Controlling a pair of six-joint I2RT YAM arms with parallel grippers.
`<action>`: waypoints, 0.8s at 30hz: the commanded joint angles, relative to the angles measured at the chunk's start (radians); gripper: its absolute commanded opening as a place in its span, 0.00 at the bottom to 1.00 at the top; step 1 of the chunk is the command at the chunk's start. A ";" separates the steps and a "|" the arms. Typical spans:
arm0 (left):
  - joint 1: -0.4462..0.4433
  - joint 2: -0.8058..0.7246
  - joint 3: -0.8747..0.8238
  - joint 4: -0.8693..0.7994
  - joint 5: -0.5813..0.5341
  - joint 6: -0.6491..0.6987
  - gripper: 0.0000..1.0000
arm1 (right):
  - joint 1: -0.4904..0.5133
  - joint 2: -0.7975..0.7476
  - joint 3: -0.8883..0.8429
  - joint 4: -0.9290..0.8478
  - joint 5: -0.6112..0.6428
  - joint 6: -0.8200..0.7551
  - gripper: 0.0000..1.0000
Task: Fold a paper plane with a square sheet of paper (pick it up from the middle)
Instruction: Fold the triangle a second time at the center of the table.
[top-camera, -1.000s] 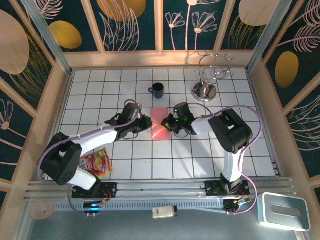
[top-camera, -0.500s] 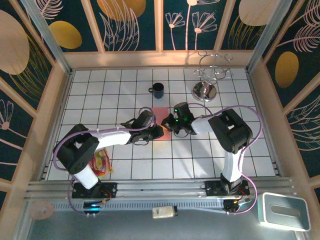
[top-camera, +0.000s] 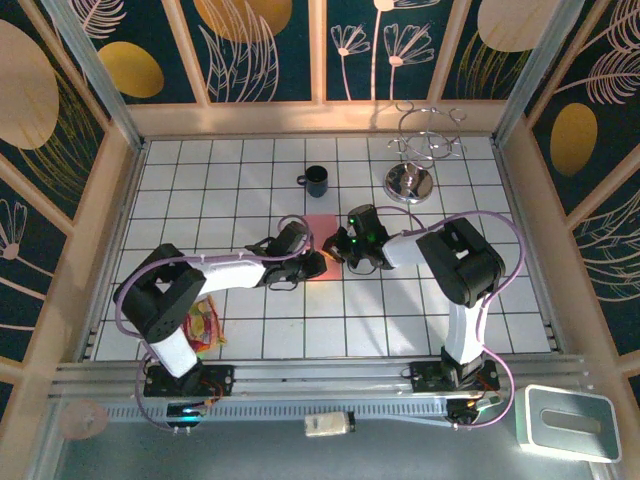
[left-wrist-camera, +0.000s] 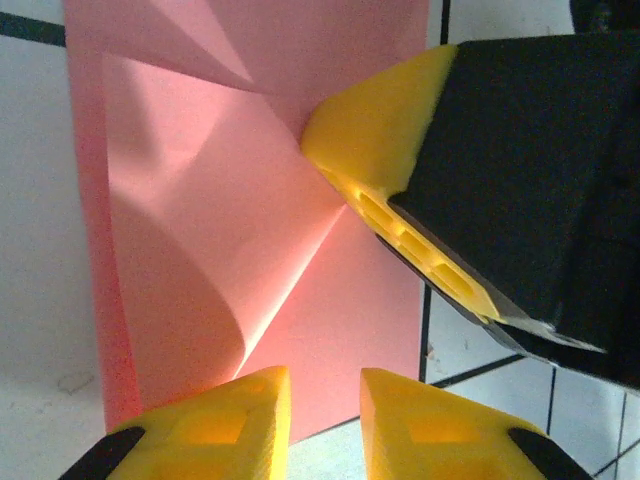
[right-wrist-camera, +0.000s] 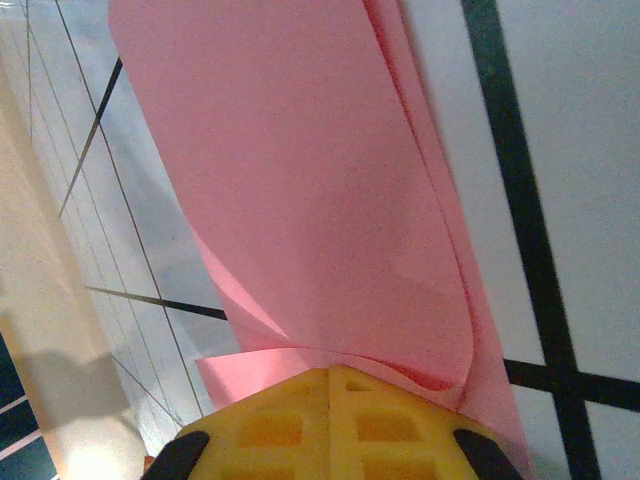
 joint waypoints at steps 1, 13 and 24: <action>0.007 0.026 0.018 -0.015 -0.034 0.018 0.25 | -0.007 0.061 -0.046 -0.168 0.080 0.007 0.00; 0.012 0.036 0.023 -0.067 -0.086 0.026 0.25 | -0.007 0.062 -0.046 -0.176 0.081 0.001 0.00; 0.013 0.025 0.023 -0.061 -0.049 0.023 0.25 | -0.009 0.063 -0.040 -0.181 0.081 -0.004 0.00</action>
